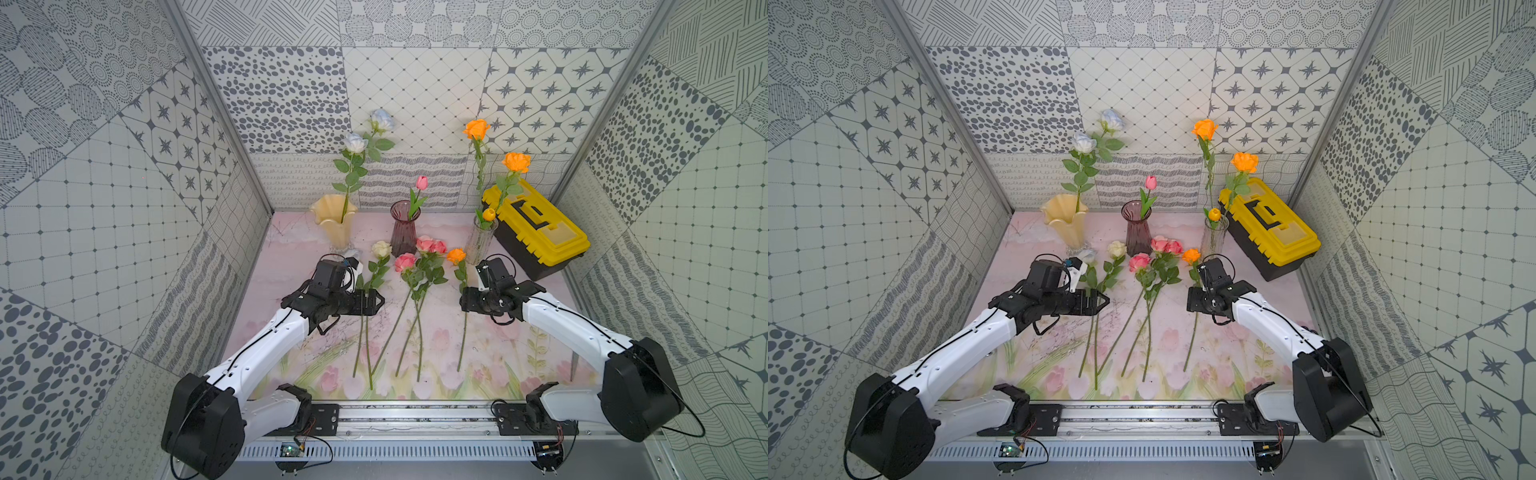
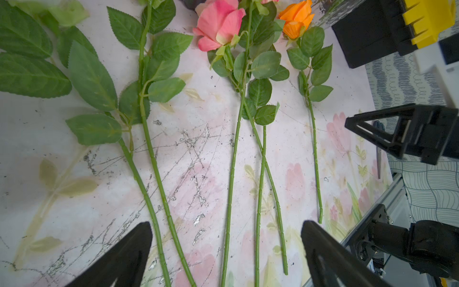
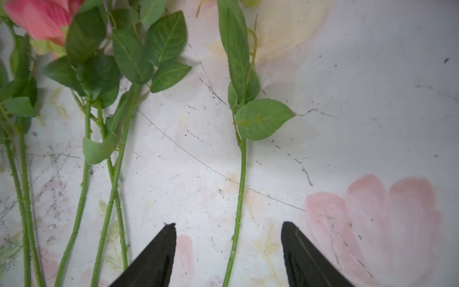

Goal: Arrange the flowers in different vases according to their variety
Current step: Pick up the flower at the center of the board.

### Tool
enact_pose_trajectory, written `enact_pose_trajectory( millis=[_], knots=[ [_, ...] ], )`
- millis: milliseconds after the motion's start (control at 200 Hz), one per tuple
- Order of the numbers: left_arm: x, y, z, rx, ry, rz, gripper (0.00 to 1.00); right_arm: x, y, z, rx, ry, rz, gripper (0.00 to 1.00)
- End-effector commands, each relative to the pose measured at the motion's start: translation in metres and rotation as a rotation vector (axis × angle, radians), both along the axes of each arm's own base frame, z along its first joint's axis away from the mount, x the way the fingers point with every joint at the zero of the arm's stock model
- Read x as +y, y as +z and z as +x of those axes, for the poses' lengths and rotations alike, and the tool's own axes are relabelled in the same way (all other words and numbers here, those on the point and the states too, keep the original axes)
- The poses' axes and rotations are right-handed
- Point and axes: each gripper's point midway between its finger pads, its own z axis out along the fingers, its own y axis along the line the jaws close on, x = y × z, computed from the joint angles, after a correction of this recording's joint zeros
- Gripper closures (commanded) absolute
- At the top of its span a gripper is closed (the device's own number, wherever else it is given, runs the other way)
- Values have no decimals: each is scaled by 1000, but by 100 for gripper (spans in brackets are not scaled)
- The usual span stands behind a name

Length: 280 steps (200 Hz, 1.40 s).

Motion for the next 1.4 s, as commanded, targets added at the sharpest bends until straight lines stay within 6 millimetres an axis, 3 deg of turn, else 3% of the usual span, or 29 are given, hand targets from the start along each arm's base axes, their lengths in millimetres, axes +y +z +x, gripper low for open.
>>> enact_pose_trajectory(
  millis=[0,335,770,945,1101,1261,1396],
  knots=[
    [-6,8,0,-16,-34,-25,1,11,-2,7,25,8,21,31],
    [-6,8,0,-15,-34,-23,1,4,-32,26,101,-4,-108,49],
    [-5,5,0,-8,-32,-14,1,4,-61,26,184,-2,-175,67],
    [-5,5,1,-8,-32,-11,1,3,-67,24,197,-13,-196,83],
    [-4,5,1,-8,-30,-9,1,3,-67,23,195,-18,-201,100],
    [-4,6,1,-11,-29,-8,1,6,-55,22,163,-16,-196,100],
    [-3,6,1,-12,-26,-6,1,12,-27,24,73,-6,-192,100]
  ],
)
